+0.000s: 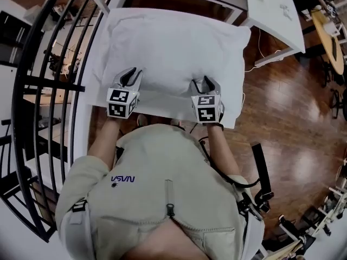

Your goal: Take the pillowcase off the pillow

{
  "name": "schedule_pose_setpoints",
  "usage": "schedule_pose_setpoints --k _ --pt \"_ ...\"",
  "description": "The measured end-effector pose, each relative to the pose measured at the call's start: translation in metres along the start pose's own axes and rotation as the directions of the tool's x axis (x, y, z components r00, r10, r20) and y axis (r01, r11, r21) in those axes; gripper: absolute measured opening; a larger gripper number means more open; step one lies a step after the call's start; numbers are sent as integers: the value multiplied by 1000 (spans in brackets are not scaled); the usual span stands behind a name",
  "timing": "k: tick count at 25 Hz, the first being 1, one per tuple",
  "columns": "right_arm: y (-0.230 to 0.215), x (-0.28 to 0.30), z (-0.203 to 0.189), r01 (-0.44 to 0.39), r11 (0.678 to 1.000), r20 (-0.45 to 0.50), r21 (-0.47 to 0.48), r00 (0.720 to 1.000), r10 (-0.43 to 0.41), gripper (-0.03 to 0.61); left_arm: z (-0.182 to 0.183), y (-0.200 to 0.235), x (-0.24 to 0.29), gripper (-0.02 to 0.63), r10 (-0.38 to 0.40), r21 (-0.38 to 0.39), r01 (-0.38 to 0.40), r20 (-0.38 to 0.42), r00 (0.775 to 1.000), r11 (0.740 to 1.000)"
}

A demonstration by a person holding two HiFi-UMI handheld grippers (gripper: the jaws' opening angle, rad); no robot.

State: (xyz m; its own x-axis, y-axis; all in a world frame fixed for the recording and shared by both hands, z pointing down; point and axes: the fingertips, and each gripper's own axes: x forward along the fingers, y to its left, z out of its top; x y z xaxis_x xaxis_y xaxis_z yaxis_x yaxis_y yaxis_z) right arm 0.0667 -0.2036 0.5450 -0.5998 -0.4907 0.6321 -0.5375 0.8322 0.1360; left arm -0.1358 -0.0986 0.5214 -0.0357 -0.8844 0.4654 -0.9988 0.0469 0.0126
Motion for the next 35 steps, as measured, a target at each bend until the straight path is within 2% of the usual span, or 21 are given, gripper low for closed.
schedule_pose_setpoints --k 2,3,7,10,13,15,17,19,22,24,26,27,28,30,32,35 --pt "4 -2 1 -37 999 22 13 999 37 209 -1 9 -24 87 57 -102 -54 25 998 993" --pt "6 -2 2 -51 999 34 17 998 50 209 -2 15 -36 87 91 -129 -86 32 995 988" --pt "10 -2 3 -59 998 66 16 996 58 209 -15 50 -76 87 226 -155 -218 34 974 964" --pt "12 -7 3 -47 999 68 11 997 47 209 -35 80 -104 87 316 -203 -306 15 949 930" --pt "14 -21 9 -10 1000 82 7 997 9 207 -57 110 -117 86 359 -256 -349 -7 933 902" --pt "20 -27 21 18 1000 92 2 996 -18 207 -69 130 -114 86 355 -282 -345 -14 935 895" --pt "36 -30 40 31 1000 105 0 994 -31 207 -77 147 -109 89 325 -309 -315 -19 946 898" --pt "66 -32 62 20 1000 125 -16 992 -18 207 -84 158 -100 99 261 -325 -254 -23 965 911" --pt "126 -23 95 -28 995 146 -98 988 43 207 -99 160 -80 119 120 -318 -131 -54 991 939" --pt "169 -10 111 -69 984 140 -166 986 93 207 -110 152 -67 123 18 -300 -42 -80 997 953" --pt "210 1 123 -115 969 120 -217 982 144 207 -112 135 -60 119 -74 -273 48 -85 994 961" --pt "228 7 127 -138 962 105 -237 980 167 207 -110 126 -60 84 -112 -261 88 -77 991 961" --pt "244 13 129 -160 954 88 -254 978 187 207 -107 117 -61 53 -145 -254 125 -65 987 959" --pt "269 26 129 -198 938 52 -284 974 221 207 -100 99 -66 38 -206 -250 191 -35 978 949" --pt "290 41 126 -235 921 15 -310 968 252 207 -96 80 -69 41 -275 -235 263 -18 961 936" --pt "310 66 119 -279 900 -53 -336 959 278 207 -97 50 -71 51 -363 -188 349 -42 931 918"
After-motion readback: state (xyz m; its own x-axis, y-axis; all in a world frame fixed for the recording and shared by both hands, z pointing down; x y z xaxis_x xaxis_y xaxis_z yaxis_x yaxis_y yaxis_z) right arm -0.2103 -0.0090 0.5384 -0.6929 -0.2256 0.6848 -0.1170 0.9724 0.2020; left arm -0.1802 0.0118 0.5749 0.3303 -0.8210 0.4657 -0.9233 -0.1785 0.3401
